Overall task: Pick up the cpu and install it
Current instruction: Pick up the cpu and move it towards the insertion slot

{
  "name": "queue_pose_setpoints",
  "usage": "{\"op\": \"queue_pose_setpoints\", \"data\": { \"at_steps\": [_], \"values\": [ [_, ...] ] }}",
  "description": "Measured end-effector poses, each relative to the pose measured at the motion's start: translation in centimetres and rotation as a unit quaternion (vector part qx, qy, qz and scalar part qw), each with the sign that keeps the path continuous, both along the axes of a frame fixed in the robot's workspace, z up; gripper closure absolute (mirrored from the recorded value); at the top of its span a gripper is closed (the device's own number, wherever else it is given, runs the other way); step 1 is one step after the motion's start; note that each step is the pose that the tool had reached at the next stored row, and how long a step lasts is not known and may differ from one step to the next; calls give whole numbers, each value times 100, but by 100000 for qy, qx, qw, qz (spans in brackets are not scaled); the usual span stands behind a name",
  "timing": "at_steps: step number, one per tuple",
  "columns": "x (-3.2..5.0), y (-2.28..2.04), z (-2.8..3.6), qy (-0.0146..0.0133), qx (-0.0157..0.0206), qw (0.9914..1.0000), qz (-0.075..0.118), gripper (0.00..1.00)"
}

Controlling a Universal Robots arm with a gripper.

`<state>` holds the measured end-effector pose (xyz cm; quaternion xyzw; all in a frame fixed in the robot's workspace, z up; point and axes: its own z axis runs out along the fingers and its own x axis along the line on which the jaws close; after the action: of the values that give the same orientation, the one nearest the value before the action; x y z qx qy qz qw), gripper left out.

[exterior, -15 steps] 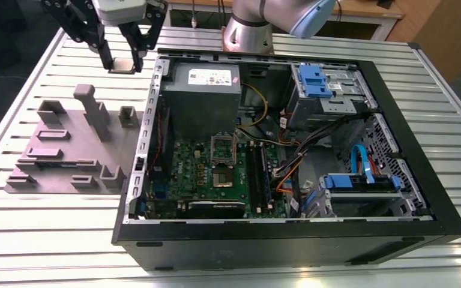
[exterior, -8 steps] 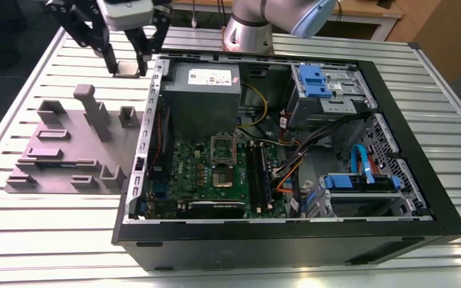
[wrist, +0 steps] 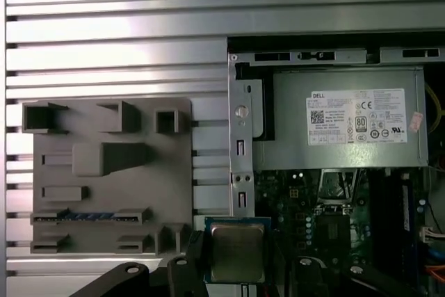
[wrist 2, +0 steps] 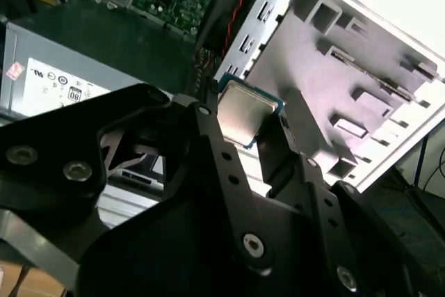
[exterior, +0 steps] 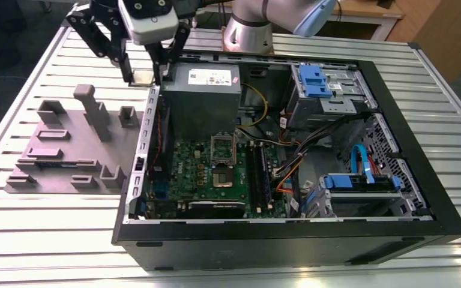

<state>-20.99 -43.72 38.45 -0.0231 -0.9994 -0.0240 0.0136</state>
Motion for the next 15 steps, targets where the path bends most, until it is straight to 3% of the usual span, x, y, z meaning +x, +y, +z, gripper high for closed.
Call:
{"op": "queue_pose_setpoints", "data": {
  "at_steps": [5, 11, 15],
  "values": [
    [79, -93, -30, -1, 8, 100000, -4, 53],
    [338, -112, -53, 4, 0, 100000, 3, 53],
    [428, -121, -67, 0, -241, 100000, 1, 53]
  ]
}}
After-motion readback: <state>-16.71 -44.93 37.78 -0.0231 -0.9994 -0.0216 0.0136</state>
